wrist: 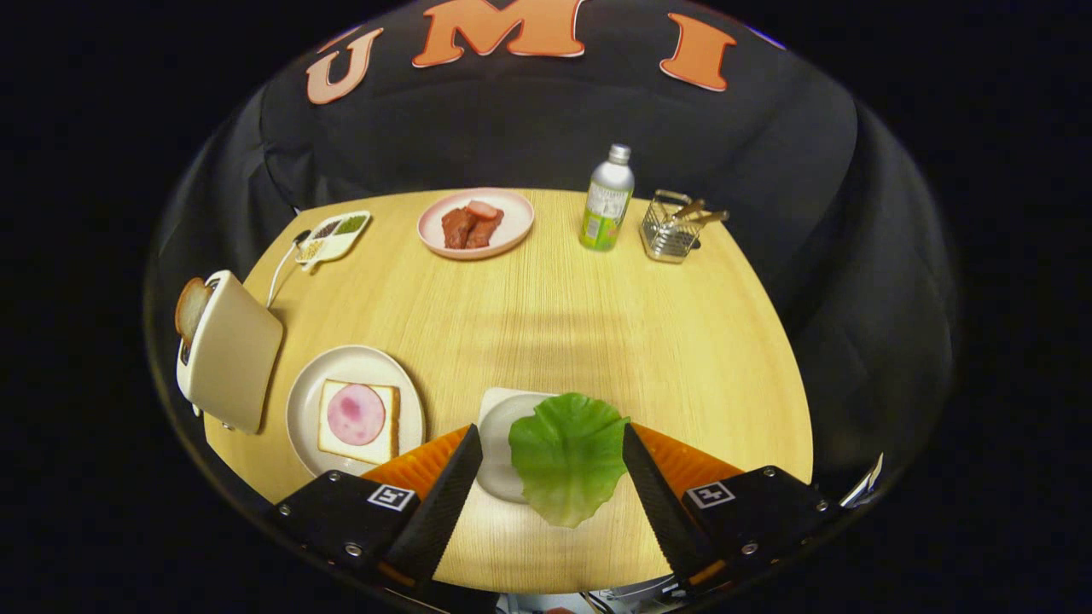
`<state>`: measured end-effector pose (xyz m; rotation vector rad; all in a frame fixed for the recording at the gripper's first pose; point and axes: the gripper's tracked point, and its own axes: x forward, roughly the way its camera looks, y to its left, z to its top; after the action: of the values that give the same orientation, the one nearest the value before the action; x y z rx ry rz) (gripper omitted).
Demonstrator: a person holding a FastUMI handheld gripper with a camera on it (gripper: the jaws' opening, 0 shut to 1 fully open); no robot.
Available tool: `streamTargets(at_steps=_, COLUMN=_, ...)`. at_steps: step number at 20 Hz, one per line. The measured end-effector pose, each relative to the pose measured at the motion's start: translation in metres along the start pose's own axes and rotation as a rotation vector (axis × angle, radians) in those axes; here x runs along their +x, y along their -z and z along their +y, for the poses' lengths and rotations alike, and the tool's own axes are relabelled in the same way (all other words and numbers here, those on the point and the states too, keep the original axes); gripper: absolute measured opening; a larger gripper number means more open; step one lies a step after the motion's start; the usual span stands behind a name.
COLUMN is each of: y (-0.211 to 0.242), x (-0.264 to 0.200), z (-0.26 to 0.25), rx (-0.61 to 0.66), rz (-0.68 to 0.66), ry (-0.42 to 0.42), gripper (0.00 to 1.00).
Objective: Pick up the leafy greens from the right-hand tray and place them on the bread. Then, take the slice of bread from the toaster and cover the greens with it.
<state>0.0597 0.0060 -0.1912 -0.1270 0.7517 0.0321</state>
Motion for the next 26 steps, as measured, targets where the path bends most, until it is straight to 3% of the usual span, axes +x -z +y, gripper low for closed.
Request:
streamTargets(at_steps=5, y=0.034, x=0.038, z=0.002, rx=-0.009, rz=0.147, ry=-0.009, gripper=1.00)
streamTargets(at_steps=11, y=0.054, x=0.061, z=0.003, rx=-0.018, rz=0.226, ry=-0.016, gripper=0.99)
streamTargets(at_steps=16, y=0.062, x=0.072, z=0.003, rx=0.008, rz=0.251, ry=-0.017, gripper=0.87)
streamTargets(at_steps=21, y=0.068, x=0.079, z=0.001, rx=0.033, rz=0.273, ry=-0.015, gripper=0.85)
streamTargets(at_steps=26, y=0.072, x=0.084, z=0.006, rx=0.067, rz=0.288, ry=-0.052, gripper=0.75)
